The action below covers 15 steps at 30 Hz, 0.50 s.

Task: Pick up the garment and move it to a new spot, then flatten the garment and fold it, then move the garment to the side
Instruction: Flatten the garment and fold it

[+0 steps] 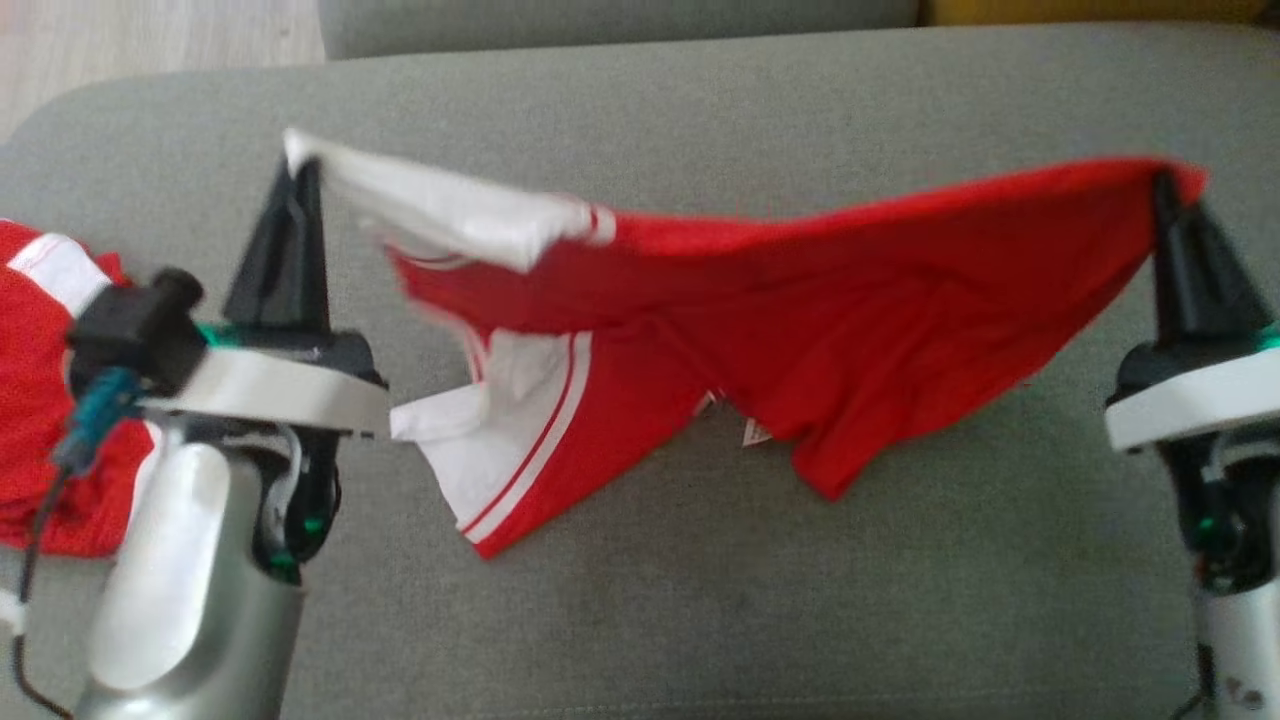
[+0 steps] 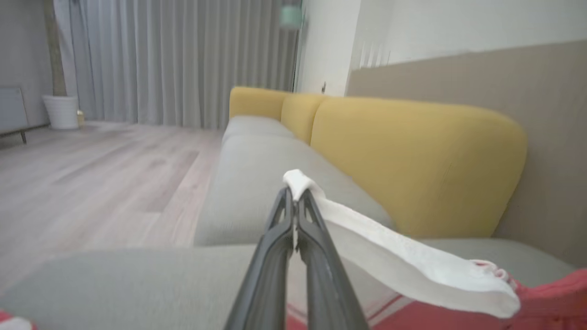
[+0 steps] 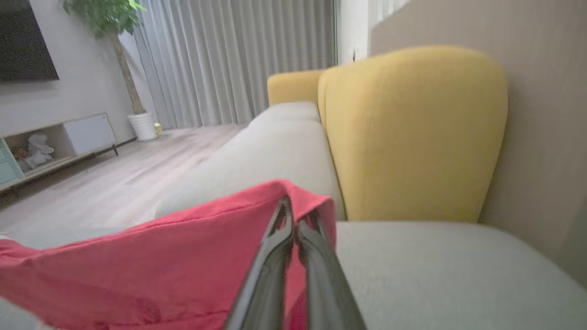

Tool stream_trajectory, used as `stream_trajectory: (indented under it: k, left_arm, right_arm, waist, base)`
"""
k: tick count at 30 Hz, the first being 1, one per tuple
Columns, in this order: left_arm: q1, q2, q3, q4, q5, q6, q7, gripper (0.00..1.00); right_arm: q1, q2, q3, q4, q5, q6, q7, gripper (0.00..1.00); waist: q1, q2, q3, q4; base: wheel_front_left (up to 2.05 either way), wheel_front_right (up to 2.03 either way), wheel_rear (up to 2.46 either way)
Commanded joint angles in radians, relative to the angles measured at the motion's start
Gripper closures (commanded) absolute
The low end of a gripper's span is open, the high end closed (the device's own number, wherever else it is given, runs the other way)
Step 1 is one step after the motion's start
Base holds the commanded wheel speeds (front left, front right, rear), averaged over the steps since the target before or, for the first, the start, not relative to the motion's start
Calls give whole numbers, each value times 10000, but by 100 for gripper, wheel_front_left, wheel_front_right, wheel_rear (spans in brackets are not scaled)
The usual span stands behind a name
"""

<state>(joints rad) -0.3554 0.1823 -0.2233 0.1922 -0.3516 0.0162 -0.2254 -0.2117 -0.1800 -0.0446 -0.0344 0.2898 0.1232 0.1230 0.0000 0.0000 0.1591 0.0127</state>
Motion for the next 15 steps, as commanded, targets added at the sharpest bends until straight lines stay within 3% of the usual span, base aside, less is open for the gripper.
stream_trajectory:
  k: [1,8,15]
  left_arm:
    - [-420,339,439,-915,122,121,2,100]
    - [-1323,587,588,-3553,302,476,835,100]
    - [-2530,662,490,-3878,209,475,1751,100]
  right_arm:
    - [-441,-238,107,-693,-79,75,1,100]
    - [-1112,-280,-315,-2266,-295,75,316,100]
    - [-1477,-217,-479,-2524,-225,75,798,100]
  waist:
    - [0,0,-163,-19]
    - [0,0,-676,-62]
    - [0,0,-1077,-103]
  base:
    - [0,0,0]
    - [0,0,0]
    - [0,0,0]
